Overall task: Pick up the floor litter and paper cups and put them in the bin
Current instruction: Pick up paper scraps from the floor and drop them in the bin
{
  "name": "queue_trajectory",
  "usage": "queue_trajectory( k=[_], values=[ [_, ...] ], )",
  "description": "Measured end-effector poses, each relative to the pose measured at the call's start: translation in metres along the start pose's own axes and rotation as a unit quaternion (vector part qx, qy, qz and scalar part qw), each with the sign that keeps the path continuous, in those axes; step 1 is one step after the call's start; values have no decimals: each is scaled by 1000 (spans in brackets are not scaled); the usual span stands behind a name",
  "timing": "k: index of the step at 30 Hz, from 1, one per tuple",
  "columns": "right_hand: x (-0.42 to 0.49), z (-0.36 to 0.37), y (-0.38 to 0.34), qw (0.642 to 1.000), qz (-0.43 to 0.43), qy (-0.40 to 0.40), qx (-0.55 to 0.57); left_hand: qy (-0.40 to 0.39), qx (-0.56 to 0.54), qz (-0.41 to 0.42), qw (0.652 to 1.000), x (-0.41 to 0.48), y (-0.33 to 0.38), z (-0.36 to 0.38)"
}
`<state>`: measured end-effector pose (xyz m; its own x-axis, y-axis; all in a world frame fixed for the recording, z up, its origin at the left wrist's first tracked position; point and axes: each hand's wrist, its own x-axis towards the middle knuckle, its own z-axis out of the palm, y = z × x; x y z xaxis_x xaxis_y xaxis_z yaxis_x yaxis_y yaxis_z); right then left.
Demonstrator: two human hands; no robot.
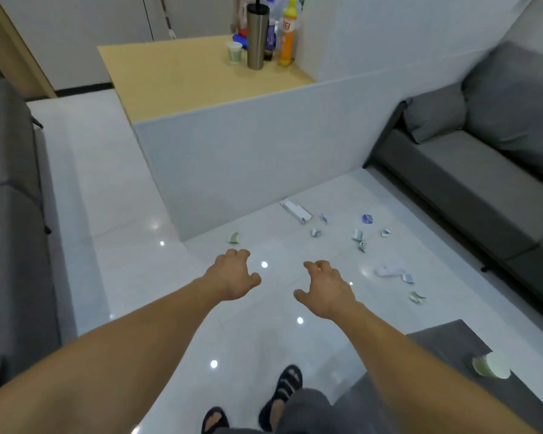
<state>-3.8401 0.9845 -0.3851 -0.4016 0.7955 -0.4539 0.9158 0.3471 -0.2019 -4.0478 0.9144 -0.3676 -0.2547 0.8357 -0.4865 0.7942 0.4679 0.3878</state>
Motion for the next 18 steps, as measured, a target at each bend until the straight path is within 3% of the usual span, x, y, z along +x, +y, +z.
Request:
queue_trajectory(
  k=[13,18],
  values=[
    [260,-90,30,995,-58,-65,-39,-17,-39,-92,995,215,36,-65],
    [348,-91,22,992,-68,-96,-52,-49,-57,-93,993,302,30,-73]
  ],
)
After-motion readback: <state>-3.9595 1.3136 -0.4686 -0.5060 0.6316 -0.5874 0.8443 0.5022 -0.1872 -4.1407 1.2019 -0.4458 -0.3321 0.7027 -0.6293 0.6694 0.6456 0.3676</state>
